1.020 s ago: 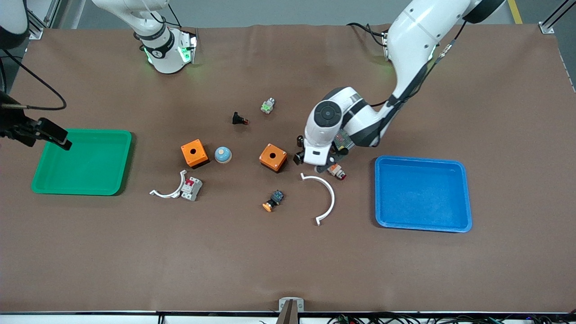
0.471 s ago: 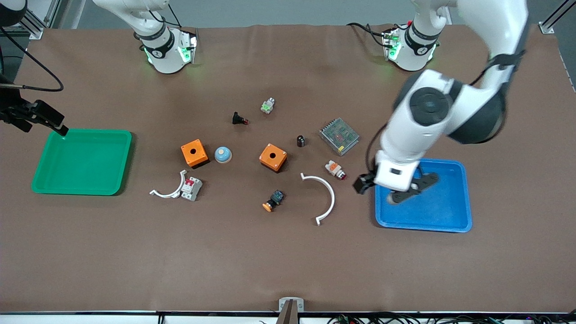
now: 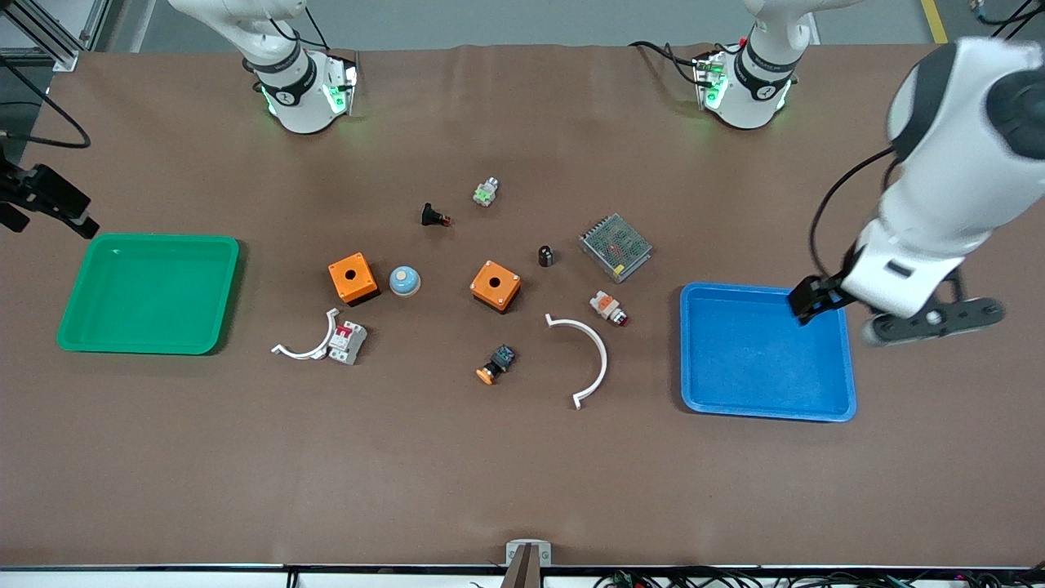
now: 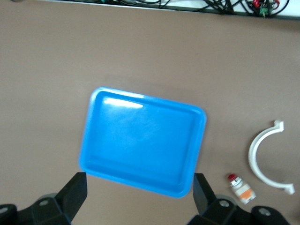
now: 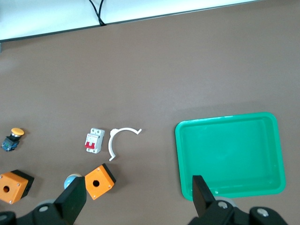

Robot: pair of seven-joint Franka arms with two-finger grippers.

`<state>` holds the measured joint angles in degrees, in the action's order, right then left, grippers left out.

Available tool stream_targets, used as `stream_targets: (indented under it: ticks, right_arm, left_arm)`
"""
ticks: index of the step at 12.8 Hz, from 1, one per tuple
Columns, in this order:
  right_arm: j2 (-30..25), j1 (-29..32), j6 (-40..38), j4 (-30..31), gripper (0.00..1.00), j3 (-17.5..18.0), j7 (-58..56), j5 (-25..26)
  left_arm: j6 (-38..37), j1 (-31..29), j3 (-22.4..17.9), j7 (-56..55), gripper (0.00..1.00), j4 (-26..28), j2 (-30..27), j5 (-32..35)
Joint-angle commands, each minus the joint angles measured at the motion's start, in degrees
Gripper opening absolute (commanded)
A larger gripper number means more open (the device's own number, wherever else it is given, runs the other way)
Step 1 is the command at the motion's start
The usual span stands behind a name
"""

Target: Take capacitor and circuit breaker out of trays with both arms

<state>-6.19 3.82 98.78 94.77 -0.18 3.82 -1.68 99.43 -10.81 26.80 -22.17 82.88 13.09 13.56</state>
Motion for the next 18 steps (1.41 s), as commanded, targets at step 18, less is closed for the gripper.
stream_targets:
  ticks: [18]
  right_arm:
    - [4.4, 1.5, -7.2, -8.4, 1.0, 1.1, -0.3, 0.9]
  left_arm:
    - [-10.6, 11.0, -18.9, 15.7, 1.0, 5.9, -14.1, -12.6]
